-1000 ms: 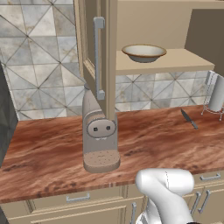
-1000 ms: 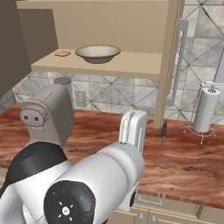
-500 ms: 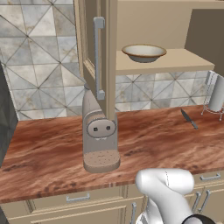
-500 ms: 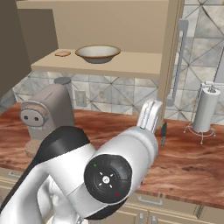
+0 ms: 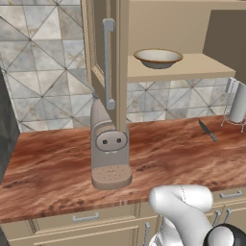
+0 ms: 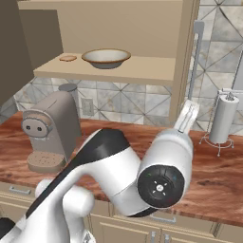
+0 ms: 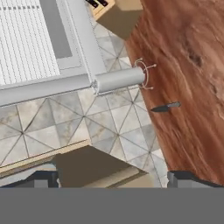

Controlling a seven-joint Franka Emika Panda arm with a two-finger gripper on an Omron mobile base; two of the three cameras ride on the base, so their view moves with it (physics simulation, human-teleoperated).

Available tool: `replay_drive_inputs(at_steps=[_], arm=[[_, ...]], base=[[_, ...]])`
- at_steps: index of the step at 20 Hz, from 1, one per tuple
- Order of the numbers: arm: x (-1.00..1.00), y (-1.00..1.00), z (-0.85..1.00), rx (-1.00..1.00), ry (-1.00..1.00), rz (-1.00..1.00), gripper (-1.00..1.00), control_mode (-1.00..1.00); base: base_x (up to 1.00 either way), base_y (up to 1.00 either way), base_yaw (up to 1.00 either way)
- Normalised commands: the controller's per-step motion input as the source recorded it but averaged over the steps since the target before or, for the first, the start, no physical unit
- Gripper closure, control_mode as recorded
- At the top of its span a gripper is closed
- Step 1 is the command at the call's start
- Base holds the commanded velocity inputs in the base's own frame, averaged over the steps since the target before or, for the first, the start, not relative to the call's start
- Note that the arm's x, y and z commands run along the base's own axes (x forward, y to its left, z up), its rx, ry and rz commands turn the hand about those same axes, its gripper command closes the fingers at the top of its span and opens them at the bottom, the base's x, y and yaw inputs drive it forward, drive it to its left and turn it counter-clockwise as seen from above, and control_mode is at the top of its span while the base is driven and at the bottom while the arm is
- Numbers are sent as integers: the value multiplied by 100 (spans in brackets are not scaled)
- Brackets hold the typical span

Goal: Pick the mug and place it in the sink. Pick the bowl and place it in the open cabinet and then close the cabinet.

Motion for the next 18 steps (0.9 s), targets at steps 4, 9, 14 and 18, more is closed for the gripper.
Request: replay_drive_inputs(at_steps=[4, 9, 14, 18], arm=[[19, -49, -31, 4, -22, 4, -100, -100], [17, -45, -38, 1, -29, 8, -100, -100], [53, 0, -1, 0, -21, 1, -100, -100], [56, 0, -12, 0, -16, 0, -100, -100]], base=[[0, 0, 0], [0, 0, 0], [0, 0, 0], [0, 0, 0]])
